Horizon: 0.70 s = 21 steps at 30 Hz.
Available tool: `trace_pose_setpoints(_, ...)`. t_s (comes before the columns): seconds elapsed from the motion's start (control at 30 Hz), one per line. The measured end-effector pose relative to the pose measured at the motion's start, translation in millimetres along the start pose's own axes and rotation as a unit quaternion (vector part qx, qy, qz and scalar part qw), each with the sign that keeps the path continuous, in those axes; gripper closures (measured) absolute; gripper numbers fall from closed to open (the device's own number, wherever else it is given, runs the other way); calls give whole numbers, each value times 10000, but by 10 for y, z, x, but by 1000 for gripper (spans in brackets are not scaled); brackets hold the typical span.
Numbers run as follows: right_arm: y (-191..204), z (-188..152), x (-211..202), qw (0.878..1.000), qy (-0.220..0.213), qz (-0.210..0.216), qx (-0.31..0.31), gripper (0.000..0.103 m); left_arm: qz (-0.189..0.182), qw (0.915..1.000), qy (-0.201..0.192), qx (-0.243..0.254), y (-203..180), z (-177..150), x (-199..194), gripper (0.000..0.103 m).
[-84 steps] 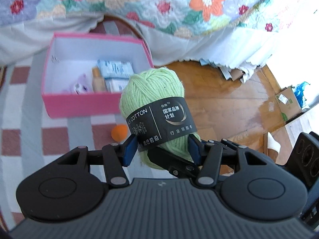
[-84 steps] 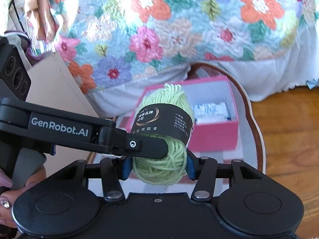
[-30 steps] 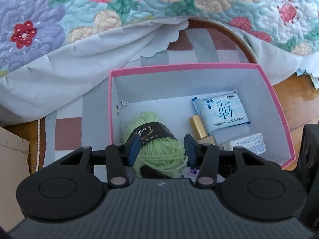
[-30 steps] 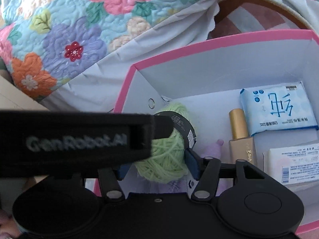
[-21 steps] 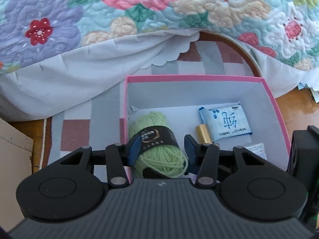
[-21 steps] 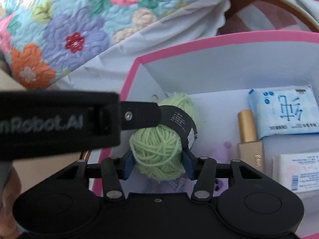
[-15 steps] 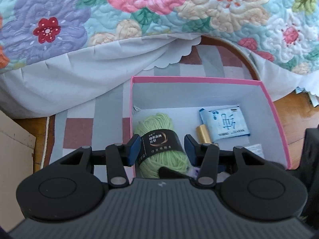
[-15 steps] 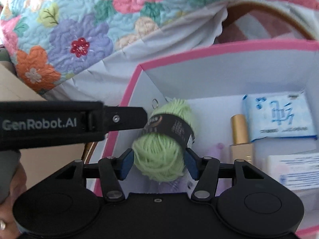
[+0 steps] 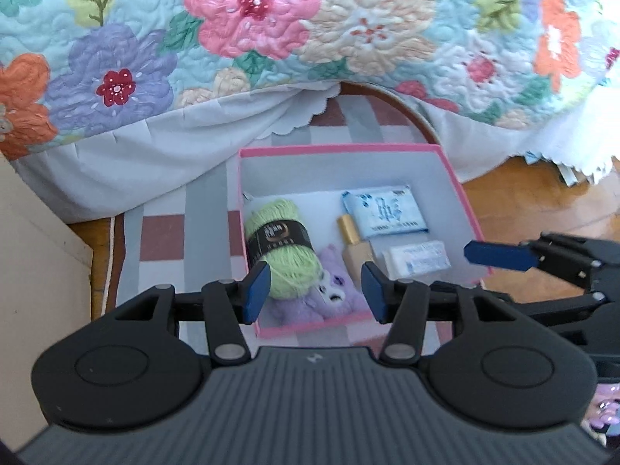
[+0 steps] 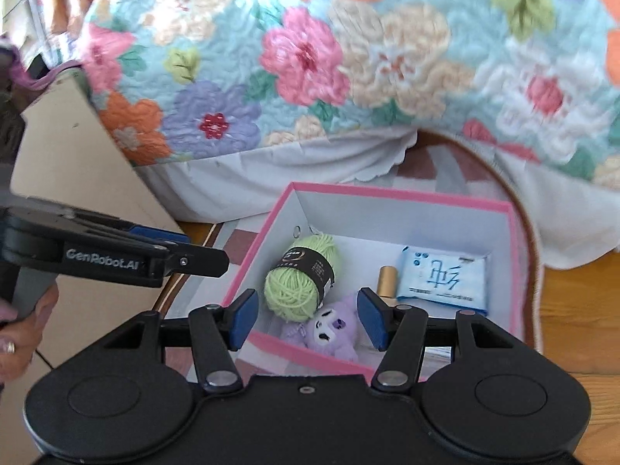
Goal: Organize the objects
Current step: 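Open the left tool and withdraw it toward the orange sponge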
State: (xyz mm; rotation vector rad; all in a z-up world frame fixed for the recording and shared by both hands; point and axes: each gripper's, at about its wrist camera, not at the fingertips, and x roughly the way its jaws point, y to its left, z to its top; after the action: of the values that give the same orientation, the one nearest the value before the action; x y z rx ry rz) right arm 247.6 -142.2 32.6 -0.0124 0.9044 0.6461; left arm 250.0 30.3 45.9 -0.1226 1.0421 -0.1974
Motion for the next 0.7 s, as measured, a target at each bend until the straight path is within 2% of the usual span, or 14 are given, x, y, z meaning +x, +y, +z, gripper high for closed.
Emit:
trace_pose_setpoints(0.33, 295, -175, -748, 9990, -25, 243, -386, 40, -337, 9987, 373, 123, -237, -312, -391, 51)
trace_pose_setpoints(0.53, 294, -449, -983, 9975, -114, 304, -622, 37, -409, 9978, 361, 363, -407, -500, -494, 50)
trace_pose_setpoints(0.7, 241, -724, -1053, 9957, -276, 287, -841, 36, -499, 9971, 472, 340, -478, -662, -408, 50)
